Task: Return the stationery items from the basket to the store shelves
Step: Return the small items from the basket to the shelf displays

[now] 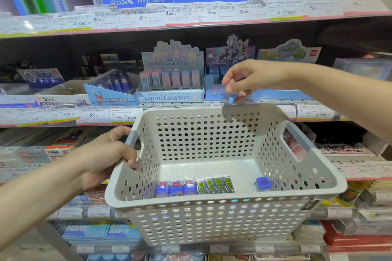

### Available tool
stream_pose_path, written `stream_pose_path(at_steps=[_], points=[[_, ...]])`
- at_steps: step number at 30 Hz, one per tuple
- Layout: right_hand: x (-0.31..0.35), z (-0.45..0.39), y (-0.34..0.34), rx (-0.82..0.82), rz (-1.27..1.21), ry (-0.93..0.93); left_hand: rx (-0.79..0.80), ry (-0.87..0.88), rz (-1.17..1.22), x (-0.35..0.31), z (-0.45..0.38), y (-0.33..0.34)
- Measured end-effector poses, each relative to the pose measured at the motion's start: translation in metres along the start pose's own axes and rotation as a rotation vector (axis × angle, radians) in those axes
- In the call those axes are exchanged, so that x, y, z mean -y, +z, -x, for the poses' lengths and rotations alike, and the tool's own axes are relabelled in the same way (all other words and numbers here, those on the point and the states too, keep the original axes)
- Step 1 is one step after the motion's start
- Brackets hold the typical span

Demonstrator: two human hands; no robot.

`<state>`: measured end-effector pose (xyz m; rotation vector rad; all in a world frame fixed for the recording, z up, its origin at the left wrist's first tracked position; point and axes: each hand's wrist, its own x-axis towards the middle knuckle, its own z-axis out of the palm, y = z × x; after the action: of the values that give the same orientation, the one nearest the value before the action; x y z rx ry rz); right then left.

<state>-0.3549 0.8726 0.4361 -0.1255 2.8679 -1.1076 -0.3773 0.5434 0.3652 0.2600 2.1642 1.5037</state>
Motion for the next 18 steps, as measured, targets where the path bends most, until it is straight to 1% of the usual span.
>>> stream_pose_path(at_steps=[4, 8, 13, 18], points=[[0.001, -0.005, -0.017, -0.134, 0.071, 0.010, -0.001, -0.009, -0.004, -0.001, 0.000, 0.000], [-0.001, -0.011, -0.025, -0.244, 0.291, -0.015, 0.001, -0.010, 0.002, -0.002, 0.002, 0.001], [-0.006, -0.025, -0.023, -0.316, 0.339, 0.003, 0.001, -0.017, -0.003, -0.002, 0.003, 0.002], [-0.007, -0.039, -0.019, -0.329, 0.406, -0.042, 0.009, -0.026, -0.003, -0.004, 0.004, 0.002]])
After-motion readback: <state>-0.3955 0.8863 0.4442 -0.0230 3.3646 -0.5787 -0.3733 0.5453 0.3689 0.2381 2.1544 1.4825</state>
